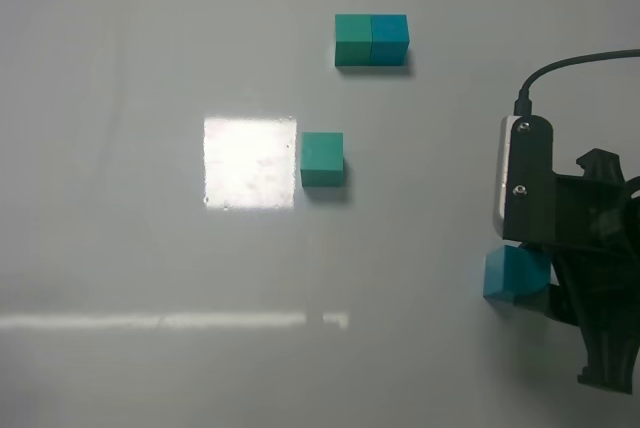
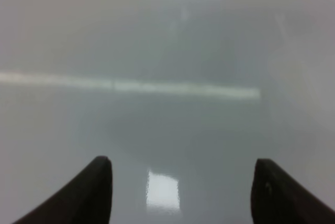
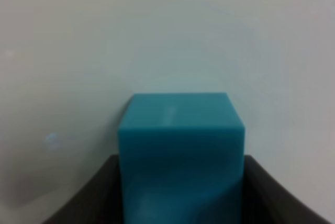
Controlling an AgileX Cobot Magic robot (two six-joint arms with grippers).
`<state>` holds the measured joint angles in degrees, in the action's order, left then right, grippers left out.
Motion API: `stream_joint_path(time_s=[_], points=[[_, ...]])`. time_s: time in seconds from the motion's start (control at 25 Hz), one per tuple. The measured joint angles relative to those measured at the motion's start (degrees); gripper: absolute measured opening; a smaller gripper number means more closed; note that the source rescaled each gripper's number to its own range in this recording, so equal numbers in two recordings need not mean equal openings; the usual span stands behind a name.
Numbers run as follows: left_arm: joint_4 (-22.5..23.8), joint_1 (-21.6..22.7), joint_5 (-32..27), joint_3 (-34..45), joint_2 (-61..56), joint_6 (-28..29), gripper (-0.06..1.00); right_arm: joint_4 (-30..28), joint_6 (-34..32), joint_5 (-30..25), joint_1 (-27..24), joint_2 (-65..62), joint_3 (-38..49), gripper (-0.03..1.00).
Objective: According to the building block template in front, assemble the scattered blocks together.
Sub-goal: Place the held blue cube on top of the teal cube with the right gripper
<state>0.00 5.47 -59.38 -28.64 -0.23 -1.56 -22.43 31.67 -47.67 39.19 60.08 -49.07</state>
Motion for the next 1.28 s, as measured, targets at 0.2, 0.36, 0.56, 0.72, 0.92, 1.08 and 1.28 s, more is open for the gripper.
stream_joint_path(time_s=[0.2,0.36,0.56,0.72,0.92,1.08,1.28], points=[[0.00,0.00,0.00,0.00,0.00,0.00,0.60,1.75,3.45,-5.58,0.00,0.00,-6.26,0.15],[0.00,0.00,0.00,0.00,0.00,0.00,0.60,2.86,7.14,-8.91,0.00,-0.02,-10.92,0.15],[0.00,0.00,0.00,0.00,0.00,0.05,0.60,-3.34,9.59,-10.18,0.00,1.38,-12.22,0.15],[0.00,0.00,0.00,0.00,0.00,0.12,0.60,-3.68,9.85,-10.72,0.00,5.32,-17.87,0.15],[0.00,0.00,0.00,0.00,0.00,0.12,0.60,-0.53,12.00,-12.51,0.00,12.08,-28.06,0.15],[0.00,0.00,0.00,0.00,0.00,0.18,0.60,3.96,16.19,-13.36,0.00,15.46,-33.04,0.15],[0.00,0.00,0.00,0.00,0.00,0.18,0.60,4.26,17.69,-14.36,2.21,18.70,-34.29,0.15]])
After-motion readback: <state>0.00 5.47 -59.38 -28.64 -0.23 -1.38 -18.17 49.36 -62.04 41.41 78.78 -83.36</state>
